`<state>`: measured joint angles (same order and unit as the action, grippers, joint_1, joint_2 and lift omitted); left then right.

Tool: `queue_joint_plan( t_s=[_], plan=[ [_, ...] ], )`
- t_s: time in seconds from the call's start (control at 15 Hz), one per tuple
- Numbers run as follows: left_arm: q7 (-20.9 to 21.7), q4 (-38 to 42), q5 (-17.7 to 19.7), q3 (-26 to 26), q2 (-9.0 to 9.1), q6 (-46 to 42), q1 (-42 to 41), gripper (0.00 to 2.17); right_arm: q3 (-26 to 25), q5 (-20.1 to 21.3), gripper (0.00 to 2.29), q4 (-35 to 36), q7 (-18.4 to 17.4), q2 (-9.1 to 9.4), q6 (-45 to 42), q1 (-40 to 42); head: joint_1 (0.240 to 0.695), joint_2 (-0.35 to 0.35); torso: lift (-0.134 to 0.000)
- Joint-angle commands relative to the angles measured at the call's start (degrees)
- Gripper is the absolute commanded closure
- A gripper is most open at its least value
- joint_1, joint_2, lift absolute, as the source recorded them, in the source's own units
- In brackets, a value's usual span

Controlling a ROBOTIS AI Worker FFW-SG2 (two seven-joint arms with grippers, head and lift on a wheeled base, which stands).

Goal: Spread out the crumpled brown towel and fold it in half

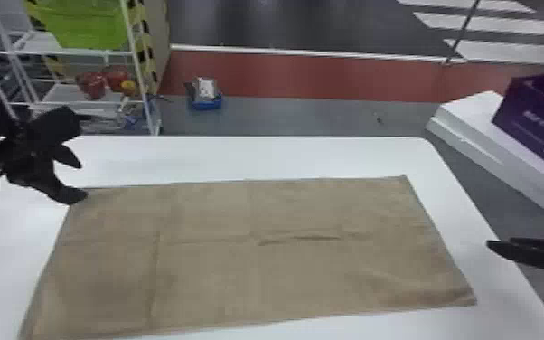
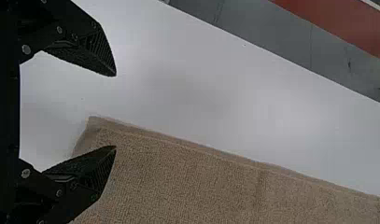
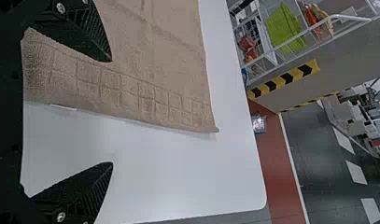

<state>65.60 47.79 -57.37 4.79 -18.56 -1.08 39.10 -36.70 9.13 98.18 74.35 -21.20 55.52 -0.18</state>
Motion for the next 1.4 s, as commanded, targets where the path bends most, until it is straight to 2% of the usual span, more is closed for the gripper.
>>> queue_joint_plan(
  t_s=[0.0, 0.53, 0.6, 0.67, 1.27, 1.33],
  plan=[
    [0.06, -0.76, -1.25, -0.4, -0.42, -0.01, -0.26, 0.39, 0.4, 0.1, 0.1, 0.0, 0.0, 0.02, -0.01, -0.44, 0.695, -0.098, -0.134],
    [0.06, -1.38, -2.3, -0.57, -0.69, -0.18, -0.26, 0.46, 1.19, 0.37, 0.11, 0.0, -0.09, 0.11, 0.17, -1.05, 0.695, -0.074, -0.134],
    [0.23, -1.38, -2.39, -0.66, -0.69, -0.18, -0.17, 0.61, 1.19, 0.37, 0.11, 0.0, -0.09, 0.11, 0.17, -1.14, 0.695, -0.074, -0.134],
    [0.32, -1.47, -2.39, -0.66, -0.69, -0.18, -0.26, 0.66, 1.19, 0.37, 0.11, 0.0, -0.09, 0.11, 0.17, -1.23, 0.695, -0.075, -0.134],
    [0.85, -1.47, -2.39, -0.49, -0.95, -2.82, -1.22, 0.67, 2.33, 0.89, 0.11, -0.79, -1.14, 0.2, 0.17, -2.2, 0.695, -0.078, -0.134],
    [1.2, -1.47, -2.3, -0.4, -1.12, -3.17, -1.31, 0.91, 2.68, 0.89, 0.11, -0.79, -1.32, 0.2, 0.17, -2.28, 0.695, -0.078, -0.134]
  ],
)
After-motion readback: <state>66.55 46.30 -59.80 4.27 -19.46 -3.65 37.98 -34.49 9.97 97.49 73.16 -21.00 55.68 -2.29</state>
